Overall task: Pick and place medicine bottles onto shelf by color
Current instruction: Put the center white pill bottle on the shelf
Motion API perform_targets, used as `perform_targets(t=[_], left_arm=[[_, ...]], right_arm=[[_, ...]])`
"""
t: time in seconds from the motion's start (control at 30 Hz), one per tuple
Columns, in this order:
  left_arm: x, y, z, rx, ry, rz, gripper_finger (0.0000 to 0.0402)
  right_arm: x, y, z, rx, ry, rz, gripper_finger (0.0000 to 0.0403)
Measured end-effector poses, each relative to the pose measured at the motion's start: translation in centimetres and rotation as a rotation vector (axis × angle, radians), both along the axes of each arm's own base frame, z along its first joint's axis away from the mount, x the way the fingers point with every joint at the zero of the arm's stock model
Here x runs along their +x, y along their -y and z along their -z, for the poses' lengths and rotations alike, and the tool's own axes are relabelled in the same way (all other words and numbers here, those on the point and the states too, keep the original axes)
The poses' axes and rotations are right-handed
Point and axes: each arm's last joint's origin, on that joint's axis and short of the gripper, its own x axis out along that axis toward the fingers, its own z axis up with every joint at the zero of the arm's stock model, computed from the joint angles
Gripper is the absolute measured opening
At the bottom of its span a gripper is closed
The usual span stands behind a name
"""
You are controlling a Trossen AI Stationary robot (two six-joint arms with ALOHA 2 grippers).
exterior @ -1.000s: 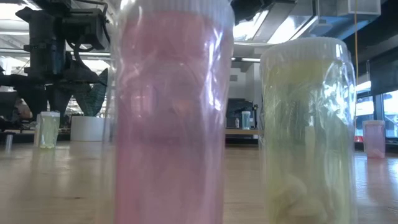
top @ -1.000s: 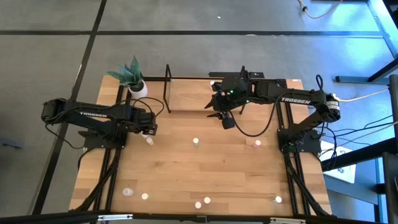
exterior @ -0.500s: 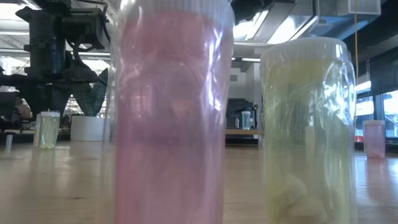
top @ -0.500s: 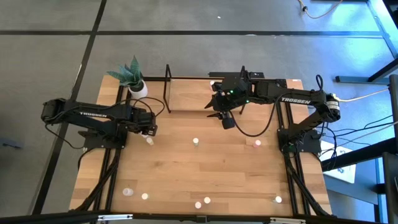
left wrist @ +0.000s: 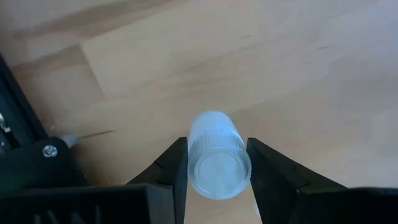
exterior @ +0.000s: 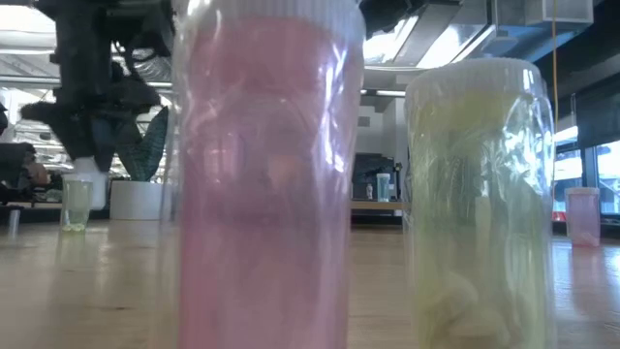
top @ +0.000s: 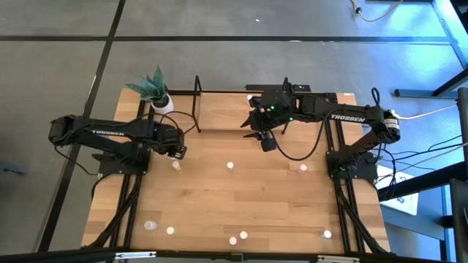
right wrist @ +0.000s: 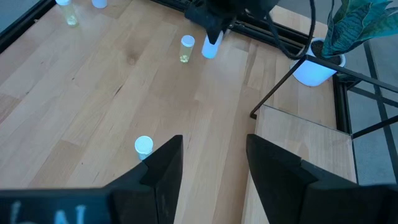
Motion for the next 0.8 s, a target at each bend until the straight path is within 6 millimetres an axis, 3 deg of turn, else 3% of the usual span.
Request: perform_targets(t=[0.23,0.53,0.8], left_arm=[[0.5,-0.2,-4.2,0.049,0.027,0.064,0.0121],[1.5,-0.4,-10.6,0.146,0.203,0.167,0.0121],[3.0,0.5,-11.6,0.165,0.325,0.226,0.0121]], right_arm=[[0.0,0.0,0.0,0.0,0.0,0.0,0.0179],[0.0,0.0,0.0,0.0,0.0,0.0,0.0179],[0.0,0.0,0.0,0.001,-0.002,-0.001,0.0179]])
